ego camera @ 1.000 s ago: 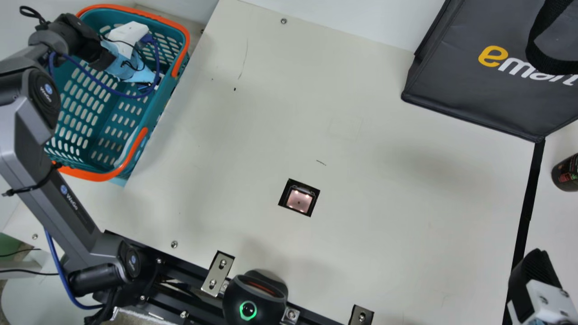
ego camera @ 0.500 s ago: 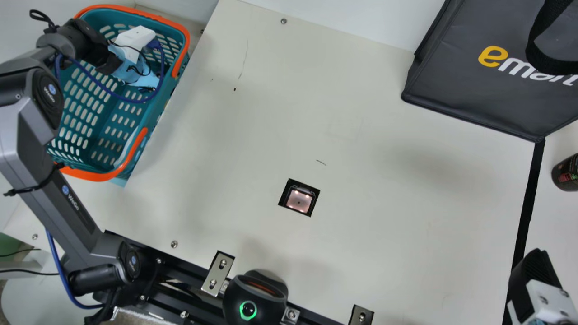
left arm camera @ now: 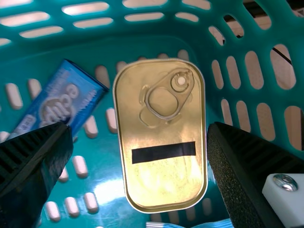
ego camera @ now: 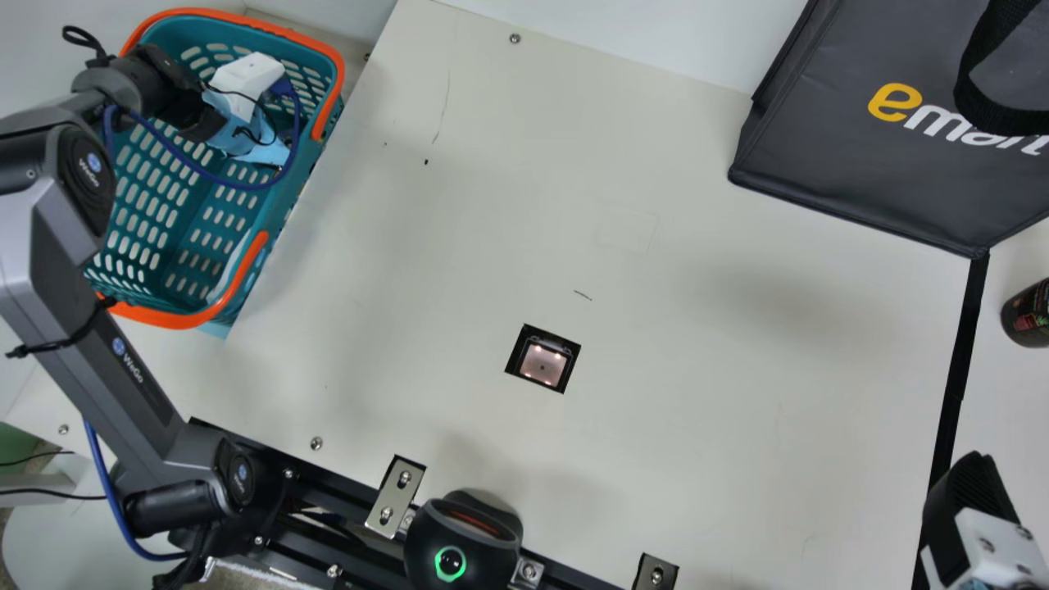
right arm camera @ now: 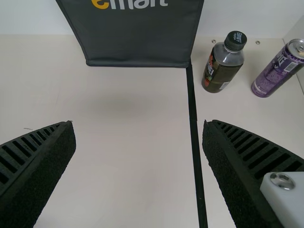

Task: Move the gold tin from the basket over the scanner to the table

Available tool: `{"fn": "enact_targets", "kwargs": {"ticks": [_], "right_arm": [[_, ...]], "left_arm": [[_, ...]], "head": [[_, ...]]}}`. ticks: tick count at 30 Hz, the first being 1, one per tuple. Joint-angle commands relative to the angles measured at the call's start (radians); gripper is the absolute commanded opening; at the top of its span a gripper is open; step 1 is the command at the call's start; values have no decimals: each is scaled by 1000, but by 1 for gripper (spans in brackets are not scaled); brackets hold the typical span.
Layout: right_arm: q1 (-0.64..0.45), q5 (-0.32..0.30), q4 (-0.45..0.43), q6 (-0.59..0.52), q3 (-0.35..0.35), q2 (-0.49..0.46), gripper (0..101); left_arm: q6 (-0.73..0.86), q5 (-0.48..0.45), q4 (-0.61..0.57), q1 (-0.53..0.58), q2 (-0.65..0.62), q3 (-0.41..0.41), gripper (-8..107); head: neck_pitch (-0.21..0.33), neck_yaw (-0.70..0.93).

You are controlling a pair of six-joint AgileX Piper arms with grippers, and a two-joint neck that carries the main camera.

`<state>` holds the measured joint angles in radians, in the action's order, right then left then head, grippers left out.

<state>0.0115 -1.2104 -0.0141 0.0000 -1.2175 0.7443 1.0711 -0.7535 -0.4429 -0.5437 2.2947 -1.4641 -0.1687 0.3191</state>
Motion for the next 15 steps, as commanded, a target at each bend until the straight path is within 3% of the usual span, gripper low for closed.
{"fn": "enact_targets", "kwargs": {"ticks": [1,15], "right_arm": [[0,0,0,0,0,0,95],[0,-1,0,0,0,0,95]], "left_arm": [[9,5,-8,-1,-4,5,90],[35,61,6,28,-14,59,90]], "head": [[30,2],[30,2]]}}
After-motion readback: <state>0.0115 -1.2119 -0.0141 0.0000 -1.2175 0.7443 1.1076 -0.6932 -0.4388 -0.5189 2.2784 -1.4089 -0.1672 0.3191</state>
